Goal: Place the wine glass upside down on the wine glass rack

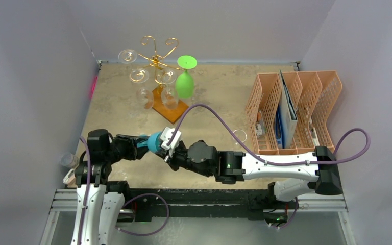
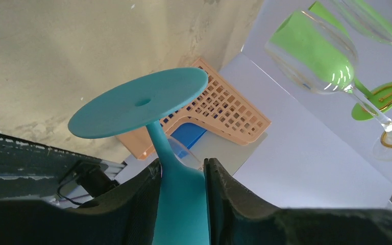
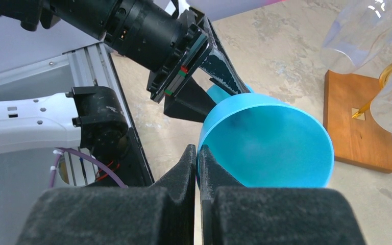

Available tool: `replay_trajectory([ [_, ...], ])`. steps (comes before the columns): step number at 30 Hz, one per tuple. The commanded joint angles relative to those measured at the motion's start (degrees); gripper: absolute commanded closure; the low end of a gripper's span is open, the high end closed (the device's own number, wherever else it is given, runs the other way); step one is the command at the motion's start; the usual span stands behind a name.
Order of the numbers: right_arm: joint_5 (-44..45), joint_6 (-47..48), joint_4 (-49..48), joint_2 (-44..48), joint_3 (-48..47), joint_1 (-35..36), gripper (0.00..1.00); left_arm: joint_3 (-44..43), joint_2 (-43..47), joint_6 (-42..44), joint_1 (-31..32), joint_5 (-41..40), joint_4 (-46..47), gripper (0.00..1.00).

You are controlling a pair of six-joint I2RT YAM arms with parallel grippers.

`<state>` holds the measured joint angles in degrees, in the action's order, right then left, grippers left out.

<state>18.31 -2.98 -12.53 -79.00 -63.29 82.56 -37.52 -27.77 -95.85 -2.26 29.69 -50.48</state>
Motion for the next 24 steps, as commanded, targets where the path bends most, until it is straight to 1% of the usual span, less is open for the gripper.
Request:
replay_trajectory([
  [1,-0.8,1.43,-7.43,2.75,0.64,0.18,1.0,0.87,-1.05,-5.39,-0.29,4.54,0.94,0.64],
  [3,-0.9,1.81,-8.1,3.09,0.83,0.22,1.0,0.76,-1.75,-5.12,-0.29,4.71,1.39,0.62],
  [7,-0.64,1.85,-9.75,3.5,1.68,0.16,1.0,0.09,-2.35,-2.87,-0.29,2.86,0.87,0.64],
  [11,-0.8,1.58,-9.7,3.27,1.89,0.14,1.0,-0.1,-1.66,-2.82,-0.29,1.43,0.57,0.75],
  [13,-1.04,1.56,-9.17,3.03,1.66,0.17,1.0,-0.02,-1.29,-2.98,-0.29,1.09,0.53,0.82],
  [15,-1.05,1.43,-8.94,2.98,1.65,0.21,1.0,-0.01,-1.04,-3.11,-0.28,1.07,0.64,0.93],
  [16,-1.27,1.2,-8.87,3.04,1.75,0.16,1.0,-0.01,-0.92,-3.04,-0.29,1.07,0.64,1.0],
  [20,-2.42,-1.33,-5.97,3.24,1.28,0.14,1.0,-0.54,-0.41,-2.49,-0.29,0.25,0.75,1.0],
  [21,-2.29,-2.05,-5.29,3.43,1.24,0.14,0.95,-0.79,-0.12,-2.17,-0.29,-0.38,0.74,1.0],
  [23,-1.74,-2.97,-5.05,4.3,1.68,0.14,0.82,-1.41,0.55,-1.04,-0.29,-1.91,1.05,1.0],
  [24,-1.67,-3.28,-4.93,4.75,1.92,0.14,0.78,-1.56,1.04,-0.15,-0.29,-2.96,1.97,1.0],
])
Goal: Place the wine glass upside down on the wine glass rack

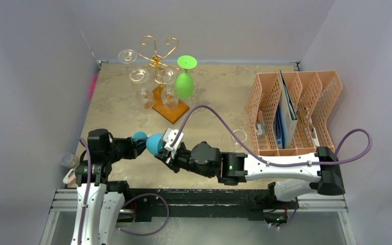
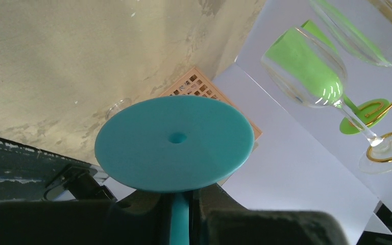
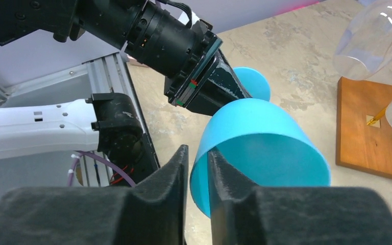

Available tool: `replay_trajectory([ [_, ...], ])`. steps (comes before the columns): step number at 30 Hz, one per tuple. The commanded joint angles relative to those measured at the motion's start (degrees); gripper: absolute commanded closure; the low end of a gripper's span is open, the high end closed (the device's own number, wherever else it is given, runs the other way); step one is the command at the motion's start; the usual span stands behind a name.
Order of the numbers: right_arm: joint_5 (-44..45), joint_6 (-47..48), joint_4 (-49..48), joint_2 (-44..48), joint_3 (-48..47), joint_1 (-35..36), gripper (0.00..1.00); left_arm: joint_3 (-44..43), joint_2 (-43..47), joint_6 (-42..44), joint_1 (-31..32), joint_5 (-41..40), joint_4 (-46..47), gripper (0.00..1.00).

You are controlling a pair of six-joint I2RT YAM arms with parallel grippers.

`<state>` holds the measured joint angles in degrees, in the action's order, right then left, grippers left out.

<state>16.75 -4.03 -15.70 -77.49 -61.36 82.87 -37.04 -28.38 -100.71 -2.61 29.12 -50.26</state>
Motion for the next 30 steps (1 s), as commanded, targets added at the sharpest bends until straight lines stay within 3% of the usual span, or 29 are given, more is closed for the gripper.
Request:
replay_trajectory([
  [1,-0.06,-2.54,-1.45,3.79,0.13,-0.21,0.73,-2.15,2.36,6.1,0.06,-3.81,2.83,1.0],
  [6,0.22,-3.68,2.13,7.3,0.78,-0.41,0.56,-3.08,6.1,16.92,0.09,-12.75,9.02,1.0],
  [11,0.16,-5.97,4.84,12.44,2.59,-1.78,0.47,-7.66,5.55,40.64,0.06,-14.04,17.49,1.0],
  [14,0.67,-10.37,4.13,16.14,2.81,-3.45,0.45,-9.22,6.0,58.51,0.06,-5.49,28.56,1.0],
  [18,-2.19,-15.28,8.37,18.55,-1.6,-6.73,0.42,-12.29,9.08,76.4,0.06,2.13,34.52,1.0],
  [22,-5.3,-19.54,13.78,17.89,-6.98,-9.93,0.4,-13.95,7.99,84.32,0.06,12.57,37.43,1.0],
  [30,-7.17,-25.81,18.63,14.61,-16.25,-10.61,0.32,-16.17,2.28,90.59,0.06,30.3,41.23,1.0],
])
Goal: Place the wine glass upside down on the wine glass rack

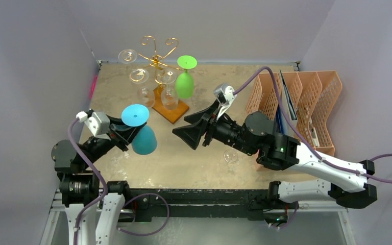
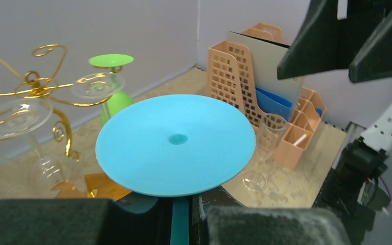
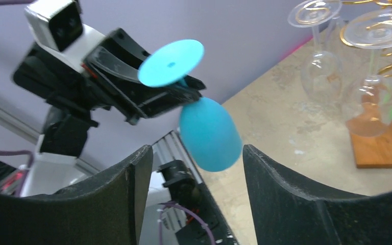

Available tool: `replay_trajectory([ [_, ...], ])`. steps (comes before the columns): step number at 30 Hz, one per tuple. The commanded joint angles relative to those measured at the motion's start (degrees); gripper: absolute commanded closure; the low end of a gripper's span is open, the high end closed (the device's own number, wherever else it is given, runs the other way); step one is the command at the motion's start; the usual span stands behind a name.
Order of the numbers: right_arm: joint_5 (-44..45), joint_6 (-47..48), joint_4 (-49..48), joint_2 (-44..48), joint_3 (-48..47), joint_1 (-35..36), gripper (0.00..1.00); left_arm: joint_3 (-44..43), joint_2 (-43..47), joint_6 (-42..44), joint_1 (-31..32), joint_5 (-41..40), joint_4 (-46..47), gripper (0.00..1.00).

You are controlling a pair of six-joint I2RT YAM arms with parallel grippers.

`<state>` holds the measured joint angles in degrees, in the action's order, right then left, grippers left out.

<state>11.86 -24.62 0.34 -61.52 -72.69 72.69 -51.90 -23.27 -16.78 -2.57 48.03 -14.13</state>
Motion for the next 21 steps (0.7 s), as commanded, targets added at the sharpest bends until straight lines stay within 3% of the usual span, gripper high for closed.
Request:
replay_trajectory([
  [1,-2.55,-6.13,3.22,-2.0,-6.24,-0.5,0.31,-1.09,-3.43,6.42,0.02,13.01,7.0,1.0],
  [9,-3.09,-10.91,16.85,-12.74,-21.45,-2.15,0.29,2.01,-7.11,1.5,0.02,19.39,23.12,1.0],
  [13,-10.74,-15.3,17.14,-15.68,-24.42,-6.25,0.28,2.05,-7.59,1.74,0.03,20.29,24.35,1.0],
  [21,-22.86,-21.22,15.79,-21.08,-27.41,-10.42,0.38,2.97,-8.77,1.28,0.16,20.52,26.41,1.0],
])
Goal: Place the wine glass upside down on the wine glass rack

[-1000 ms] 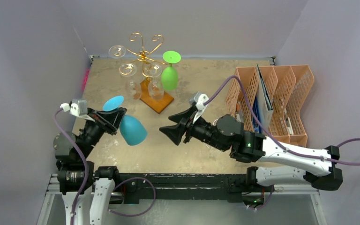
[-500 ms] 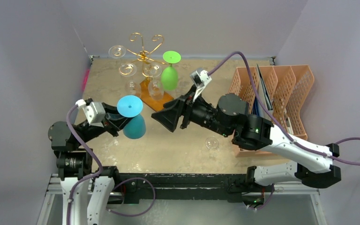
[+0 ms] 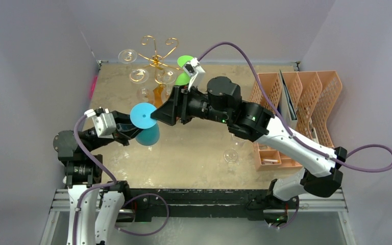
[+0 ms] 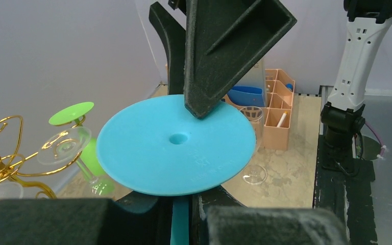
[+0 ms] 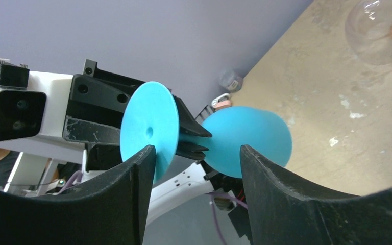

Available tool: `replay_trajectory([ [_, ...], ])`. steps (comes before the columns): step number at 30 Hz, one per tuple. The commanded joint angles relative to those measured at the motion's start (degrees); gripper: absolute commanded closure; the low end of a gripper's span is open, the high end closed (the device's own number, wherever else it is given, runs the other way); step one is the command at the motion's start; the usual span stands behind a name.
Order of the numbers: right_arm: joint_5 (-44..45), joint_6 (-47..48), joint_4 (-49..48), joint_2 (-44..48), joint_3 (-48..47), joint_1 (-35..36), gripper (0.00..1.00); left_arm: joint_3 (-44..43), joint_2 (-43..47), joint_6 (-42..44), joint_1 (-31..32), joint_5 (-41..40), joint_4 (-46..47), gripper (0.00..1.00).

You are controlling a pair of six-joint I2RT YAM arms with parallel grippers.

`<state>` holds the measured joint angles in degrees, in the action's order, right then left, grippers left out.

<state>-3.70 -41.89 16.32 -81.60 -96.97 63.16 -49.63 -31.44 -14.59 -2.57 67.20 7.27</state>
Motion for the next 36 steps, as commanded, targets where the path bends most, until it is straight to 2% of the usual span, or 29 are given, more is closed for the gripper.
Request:
replay_trajectory([
  [1,-7.9,-4.77,-0.46,-1.33,-3.12,-1.22,0.39,1.07,-0.45,-1.43,0.13,1.31,5.89,1.0],
  [4,-9.23,-7.7,-2.47,-1.88,-2.32,-2.58,0.44,2.73,-0.43,-2.74,0.11,1.33,9.51,1.0],
  [7,-7.2,-11.5,-3.77,-1.81,-0.51,-3.88,0.57,3.05,-0.98,-2.45,0.07,0.88,9.36,1.0],
  [10,-9.35,-15.35,-4.88,-2.6,0.02,-5.64,0.7,3.68,-0.9,-2.56,0.11,-0.26,10.38,1.0],
  [14,-12.2,-21.24,-7.48,-4.17,1.09,-6.63,0.81,3.99,-1.89,-3.28,0.11,-0.33,11.51,1.0],
  [17,-14.35,-24.09,-10.83,-4.6,2.54,-6.82,0.86,4.22,-2.22,-1.94,0.11,-0.58,9.46,1.0],
  [23,-17.07,-25.48,-11.78,-4.57,2.23,-6.82,0.83,4.8,-1.99,-1.73,0.11,-1.66,8.9,1.0],
  [26,-18.73,-24.35,-10.76,-4.53,1.35,-6.82,0.91,4.76,-2.61,-2.01,0.11,-2.17,7.83,1.0],
  [28,-18.58,-22.43,-8.24,-4.21,0.38,-6.95,1.0,4.82,-3.28,-2.91,0.11,-2.46,7.83,1.0],
  [29,-17.79,-21.32,-7.37,-3.8,0.37,-7.03,1.0,4.93,-3.73,-3.62,0.11,-2.77,7.91,0.98],
  [34,-6.05,-15.41,-2.6,-0.26,0.38,-7.65,1.0,4.56,-6.14,-5.9,0.12,-4.05,6.89,0.66],
  [36,-2.4,-13.34,-1.04,1.05,-0.24,-8.04,1.0,4.38,-6.66,-6.32,0.13,-3.88,5.93,0.6],
])
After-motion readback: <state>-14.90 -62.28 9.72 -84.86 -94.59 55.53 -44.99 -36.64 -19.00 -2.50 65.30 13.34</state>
